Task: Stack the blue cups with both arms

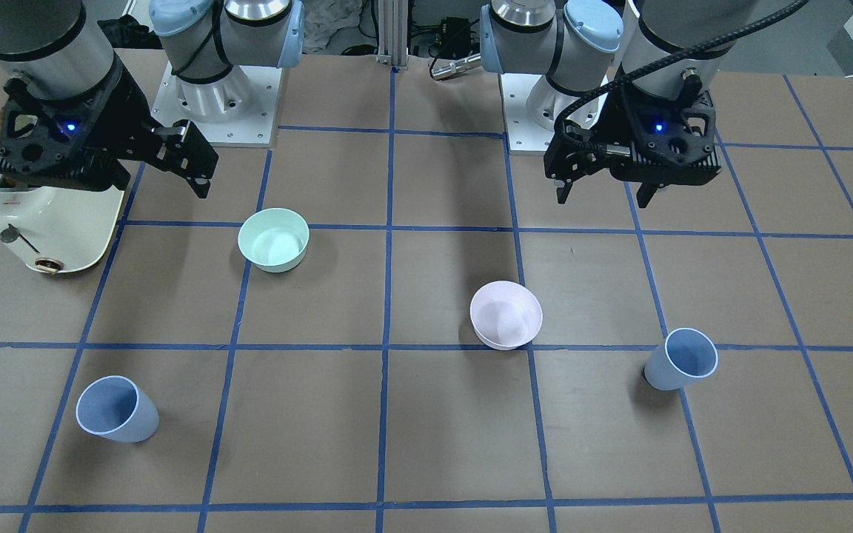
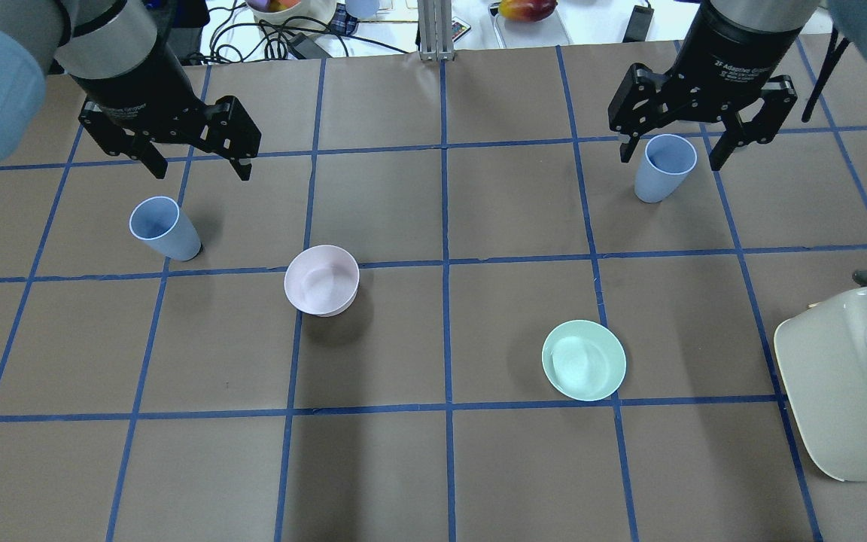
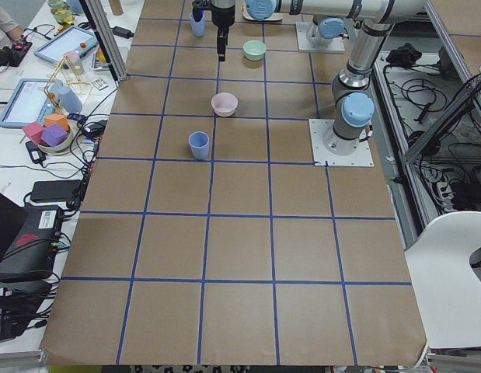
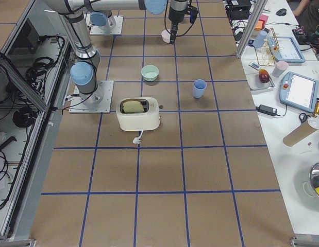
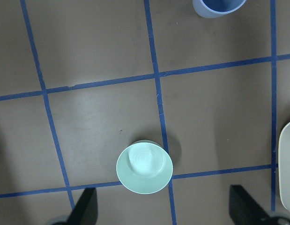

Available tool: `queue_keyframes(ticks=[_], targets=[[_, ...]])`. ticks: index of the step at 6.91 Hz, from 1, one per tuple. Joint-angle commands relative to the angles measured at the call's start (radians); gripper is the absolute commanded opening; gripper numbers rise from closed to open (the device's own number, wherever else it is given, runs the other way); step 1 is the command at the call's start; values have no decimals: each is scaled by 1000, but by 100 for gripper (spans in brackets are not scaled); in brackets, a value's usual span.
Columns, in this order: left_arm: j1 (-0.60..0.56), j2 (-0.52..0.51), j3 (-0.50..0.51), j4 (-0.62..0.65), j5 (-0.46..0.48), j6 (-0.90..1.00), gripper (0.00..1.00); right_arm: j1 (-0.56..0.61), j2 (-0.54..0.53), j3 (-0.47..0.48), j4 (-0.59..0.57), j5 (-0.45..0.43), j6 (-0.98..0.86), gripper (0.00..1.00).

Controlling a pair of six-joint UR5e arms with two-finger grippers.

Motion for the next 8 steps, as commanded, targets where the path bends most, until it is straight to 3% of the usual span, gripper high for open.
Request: queue_keyframes(ticks=[1,3,4,8], targets=[[12,-1,4,-1,-1,5,100,1,1,2,0,-3,-1,100],[27,-51,-6,23,5,40,100,-7,1,-8,-3,-3,-1,100],[88,-103,-11,43,5,105,100,-5,1,-4,2,-3,-1,100],[271,-322,-51,302,11,208,100,-8,13,4,-13,3,-7,100]])
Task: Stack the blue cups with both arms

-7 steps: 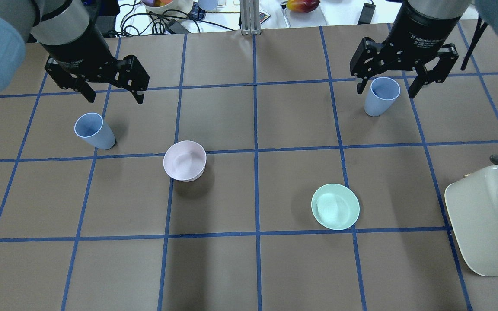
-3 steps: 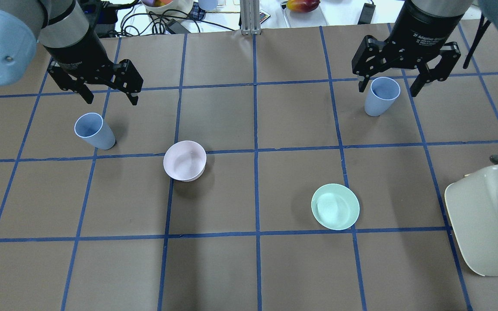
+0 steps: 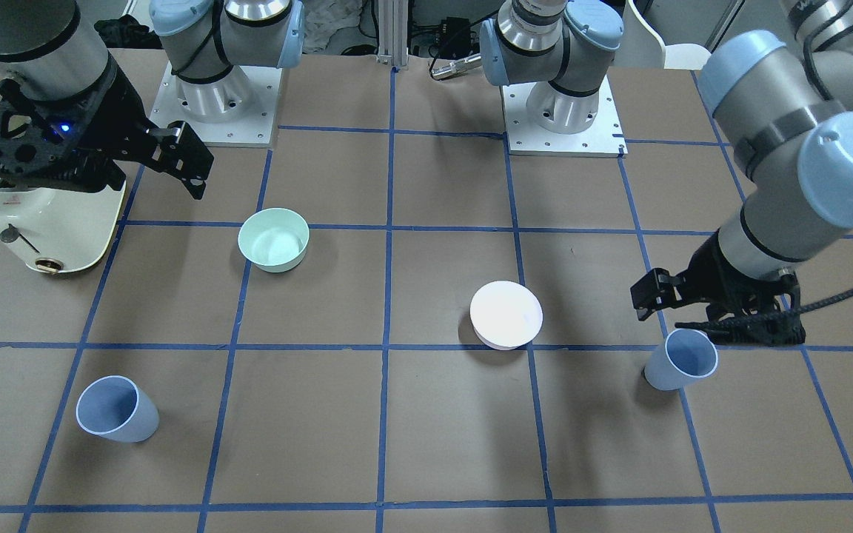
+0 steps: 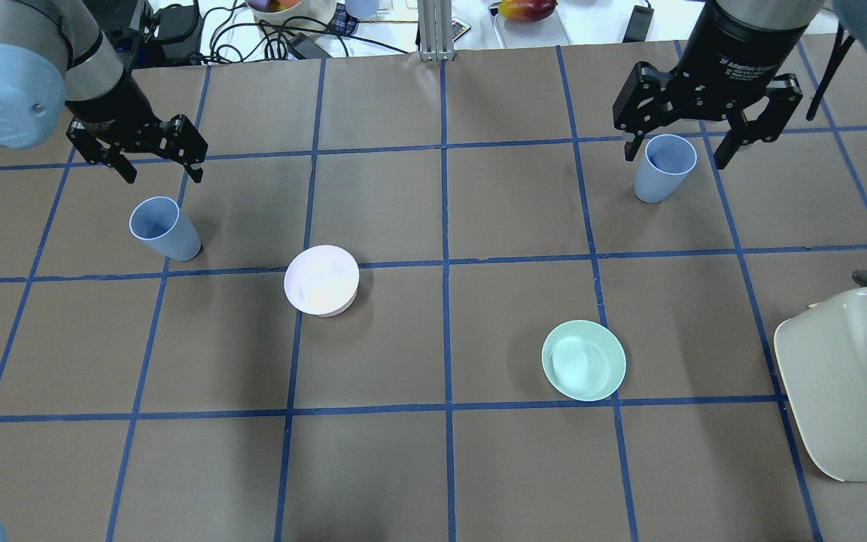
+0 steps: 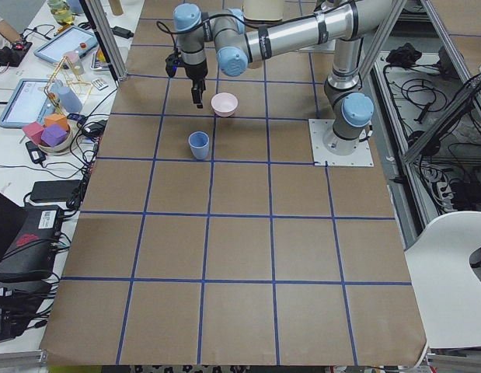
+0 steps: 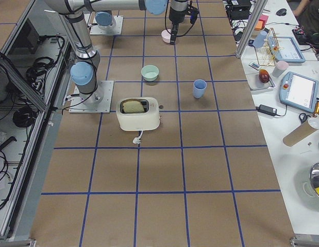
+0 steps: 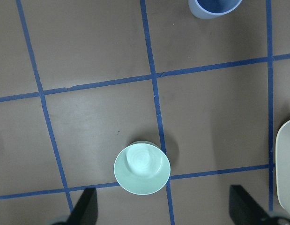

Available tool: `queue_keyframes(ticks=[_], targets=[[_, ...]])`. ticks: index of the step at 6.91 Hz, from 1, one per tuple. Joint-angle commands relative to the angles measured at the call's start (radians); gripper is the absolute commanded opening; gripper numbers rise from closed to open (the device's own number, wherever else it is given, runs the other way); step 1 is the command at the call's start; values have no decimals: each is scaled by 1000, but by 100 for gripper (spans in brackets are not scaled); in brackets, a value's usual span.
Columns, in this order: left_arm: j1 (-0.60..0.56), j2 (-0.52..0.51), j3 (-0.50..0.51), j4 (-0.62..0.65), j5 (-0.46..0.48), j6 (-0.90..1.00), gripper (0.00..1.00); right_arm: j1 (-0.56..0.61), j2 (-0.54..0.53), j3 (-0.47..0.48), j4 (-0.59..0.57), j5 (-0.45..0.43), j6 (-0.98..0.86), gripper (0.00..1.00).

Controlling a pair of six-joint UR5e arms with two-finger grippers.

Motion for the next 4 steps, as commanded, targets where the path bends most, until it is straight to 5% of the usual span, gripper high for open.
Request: queue_keyframes(ticks=[1,2,3,4], targets=[[52,-98,-54,105,3,25,98,-7,34,5,-71,4,-35,100],[53,-113,-104,187,8,25,95,-10,59,-3,-81,1,-54,100],[53,-124,-149,257,8,25,81,-12,63,0,-84,-1,-52,100],[53,-127,-168,277,9,28,54,-33,82,-14,-99,-1,-66,100]])
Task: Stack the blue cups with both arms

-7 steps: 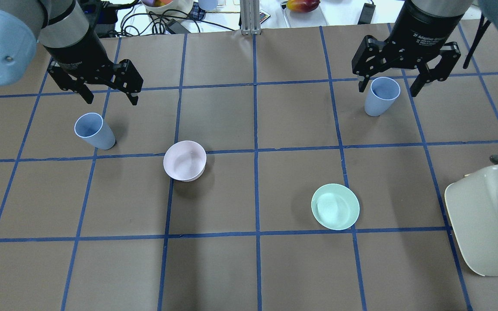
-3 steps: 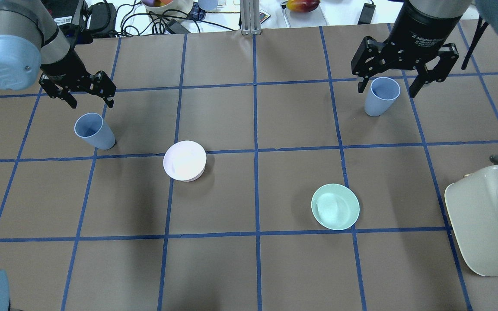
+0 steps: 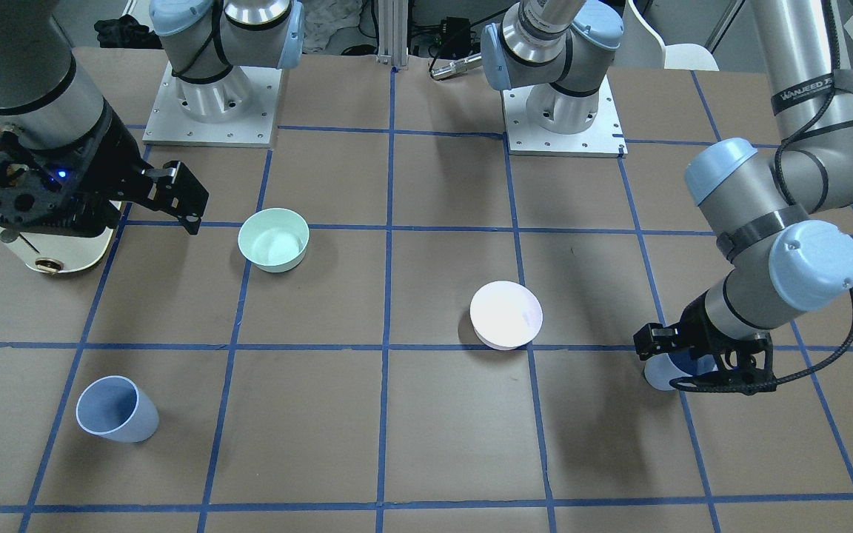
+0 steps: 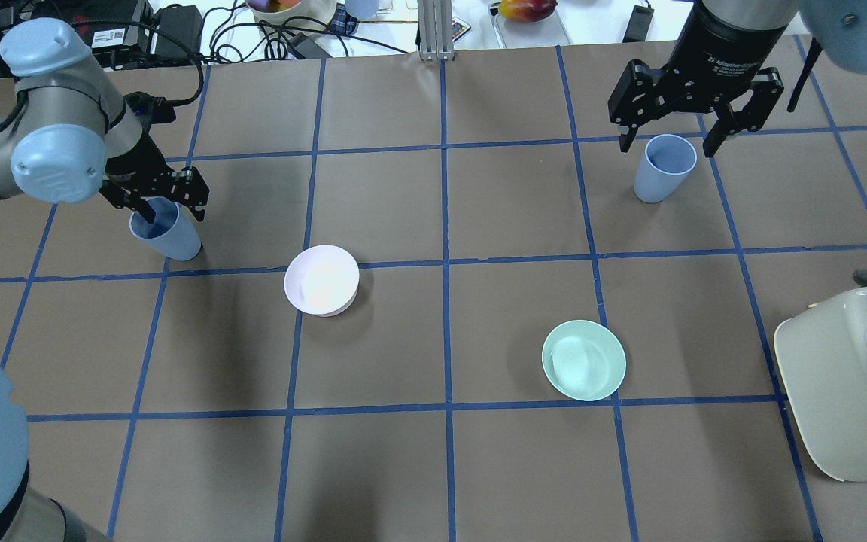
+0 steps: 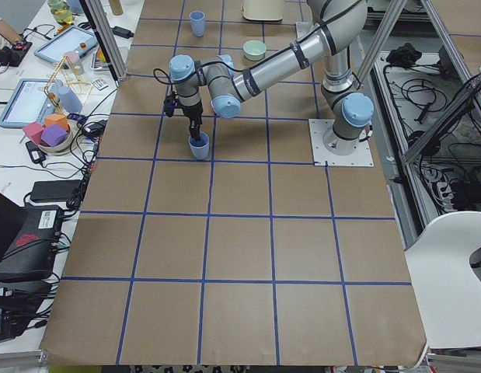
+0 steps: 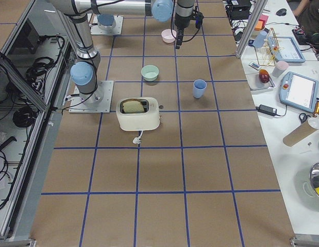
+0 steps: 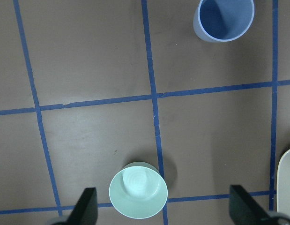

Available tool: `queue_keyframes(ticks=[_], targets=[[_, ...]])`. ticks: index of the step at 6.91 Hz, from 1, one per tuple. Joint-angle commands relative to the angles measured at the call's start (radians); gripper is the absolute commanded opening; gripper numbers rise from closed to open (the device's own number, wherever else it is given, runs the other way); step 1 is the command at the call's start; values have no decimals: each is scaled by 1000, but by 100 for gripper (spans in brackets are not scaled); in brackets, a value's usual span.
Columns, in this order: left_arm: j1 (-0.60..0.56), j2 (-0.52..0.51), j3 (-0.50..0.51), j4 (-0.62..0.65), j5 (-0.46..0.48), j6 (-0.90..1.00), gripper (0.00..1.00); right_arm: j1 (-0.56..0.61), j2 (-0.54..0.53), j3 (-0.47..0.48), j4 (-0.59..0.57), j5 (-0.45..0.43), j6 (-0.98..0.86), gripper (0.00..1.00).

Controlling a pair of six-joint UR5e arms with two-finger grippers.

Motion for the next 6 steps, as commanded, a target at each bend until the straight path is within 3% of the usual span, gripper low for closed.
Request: queue_keyframes(ticks=[1,3,6], targets=[[1,-5,-32,51,2,6,2,-73,58,-23,-83,-1,-37,100],[-1,6,-32,51,2,6,0,-157,185,-82,-212,-12,-275,100],[-101,9,58,42,3,-32,0,-194,382,-135,-340,-10,-302,100]])
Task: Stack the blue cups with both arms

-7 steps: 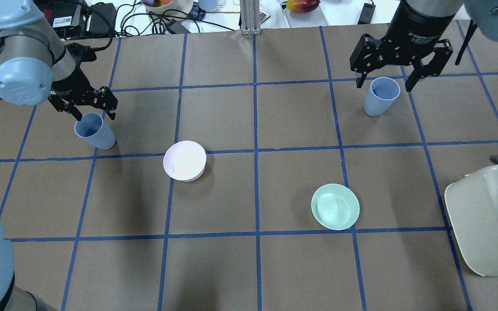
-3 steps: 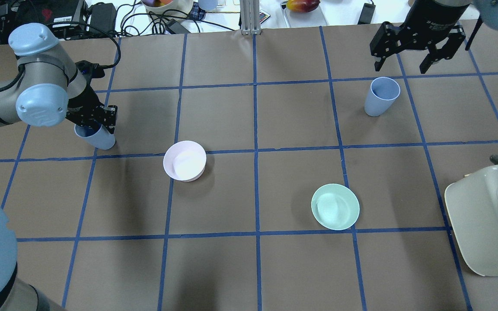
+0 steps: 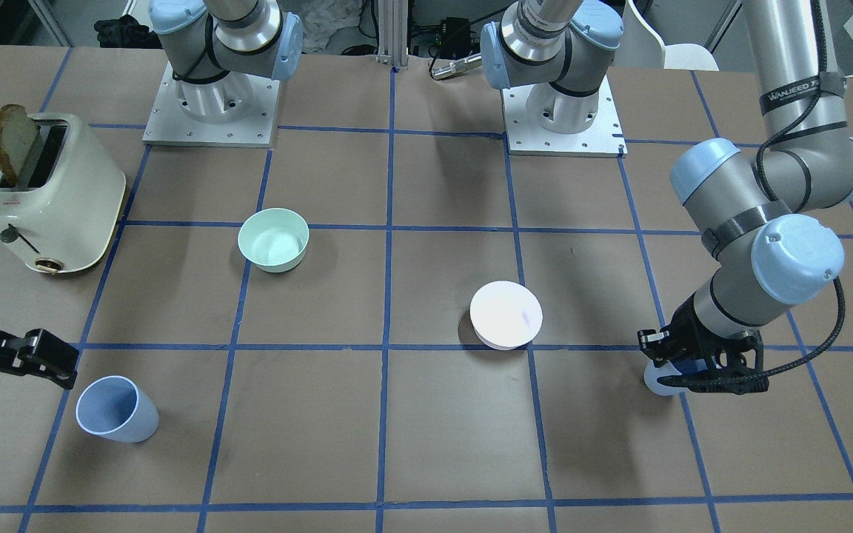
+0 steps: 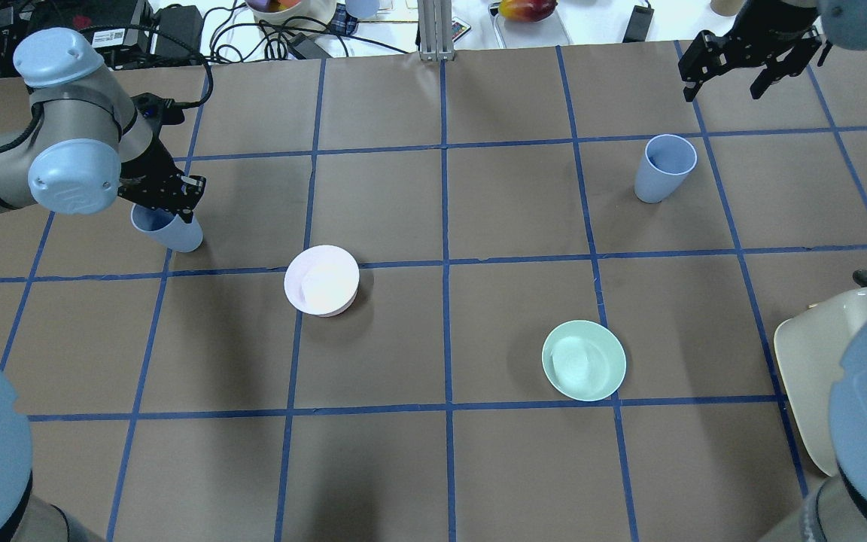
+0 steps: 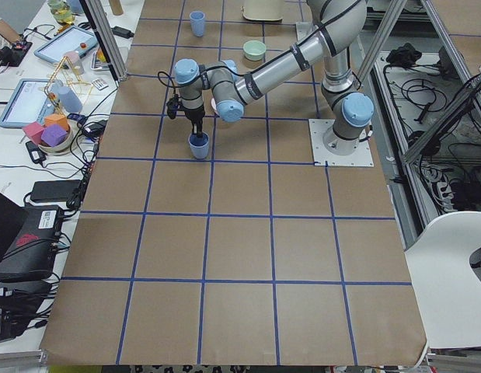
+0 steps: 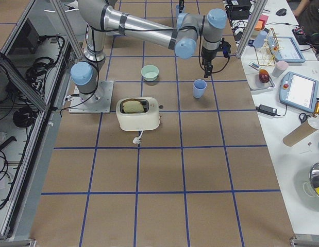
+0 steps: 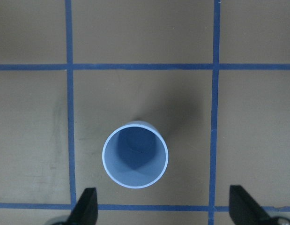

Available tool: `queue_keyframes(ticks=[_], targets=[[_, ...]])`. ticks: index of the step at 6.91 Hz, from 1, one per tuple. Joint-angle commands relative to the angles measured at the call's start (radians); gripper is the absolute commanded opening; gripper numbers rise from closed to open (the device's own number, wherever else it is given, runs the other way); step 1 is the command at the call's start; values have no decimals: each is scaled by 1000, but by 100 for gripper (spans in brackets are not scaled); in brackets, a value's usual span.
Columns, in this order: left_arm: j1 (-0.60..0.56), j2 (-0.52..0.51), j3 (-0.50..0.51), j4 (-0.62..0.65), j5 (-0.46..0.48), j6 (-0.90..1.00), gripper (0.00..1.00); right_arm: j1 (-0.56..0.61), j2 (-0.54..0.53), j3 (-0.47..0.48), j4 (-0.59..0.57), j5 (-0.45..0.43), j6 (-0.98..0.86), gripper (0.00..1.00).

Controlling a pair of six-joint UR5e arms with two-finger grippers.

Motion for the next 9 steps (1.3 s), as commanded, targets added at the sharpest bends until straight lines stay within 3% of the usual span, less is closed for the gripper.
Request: queue_keyframes(ticks=[1,2,5,7,8,9], targets=[[-150,-22,132,-22,1,-130,0,-9,90,-6,-37,-3,-7,100],[-224,-41,186,-55,-11,-275,0,-9,108,0,-36,-3,-7,100],[-484,-140,307,-51,-34,-463,0,-9,159,1,19,0,-9,100],[-652,-137,307,-113,-35,-526,0,-9,179,3,13,3,-13,99],[-684,-125,281,-165,-38,-545,0,-9,184,1,13,3,-12,49],[-698,-125,236,-170,-51,-551,0,-9,184,0,12,0,-12,7]])
